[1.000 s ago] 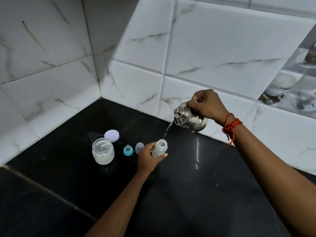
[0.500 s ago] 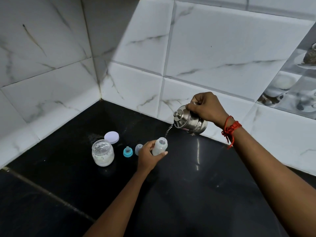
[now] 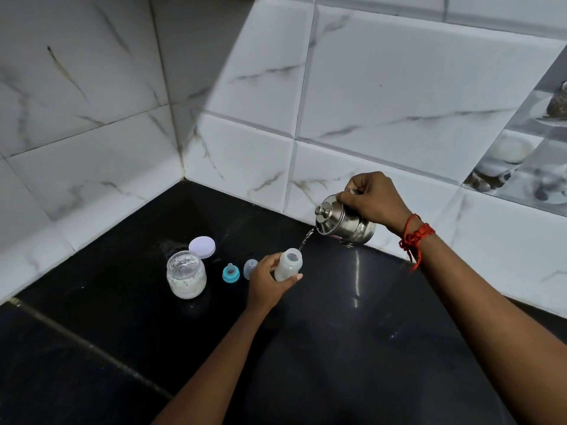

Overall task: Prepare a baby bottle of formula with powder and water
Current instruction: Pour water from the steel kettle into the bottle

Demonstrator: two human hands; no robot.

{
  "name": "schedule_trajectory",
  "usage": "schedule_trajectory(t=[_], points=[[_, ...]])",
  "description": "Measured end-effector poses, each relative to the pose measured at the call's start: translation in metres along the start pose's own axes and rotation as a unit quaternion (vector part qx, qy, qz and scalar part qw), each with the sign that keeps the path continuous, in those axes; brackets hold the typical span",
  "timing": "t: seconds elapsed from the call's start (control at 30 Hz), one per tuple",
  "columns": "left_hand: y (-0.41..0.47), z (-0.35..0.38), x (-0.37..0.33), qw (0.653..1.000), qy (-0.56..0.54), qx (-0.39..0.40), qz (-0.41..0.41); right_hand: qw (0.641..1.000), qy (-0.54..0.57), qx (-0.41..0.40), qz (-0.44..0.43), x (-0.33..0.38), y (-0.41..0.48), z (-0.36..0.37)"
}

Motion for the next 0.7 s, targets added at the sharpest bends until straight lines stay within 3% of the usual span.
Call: schedule_trajectory(t=[0.7], points=[[-0.002, 0.003, -0.011, 1.000, 0.003, 0.013, 0.006, 1.000, -0.025, -0.003, -0.003, 0.001, -0.002, -0.002]])
Point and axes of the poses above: each hand's wrist, its own y-axis towards the middle knuckle, its own z-axis out of the palm, x = y × z, the point moved 6 cm from there along y, towards the middle knuckle, and after that the axes turned 6 degrees about y, right-handed, at the moved point
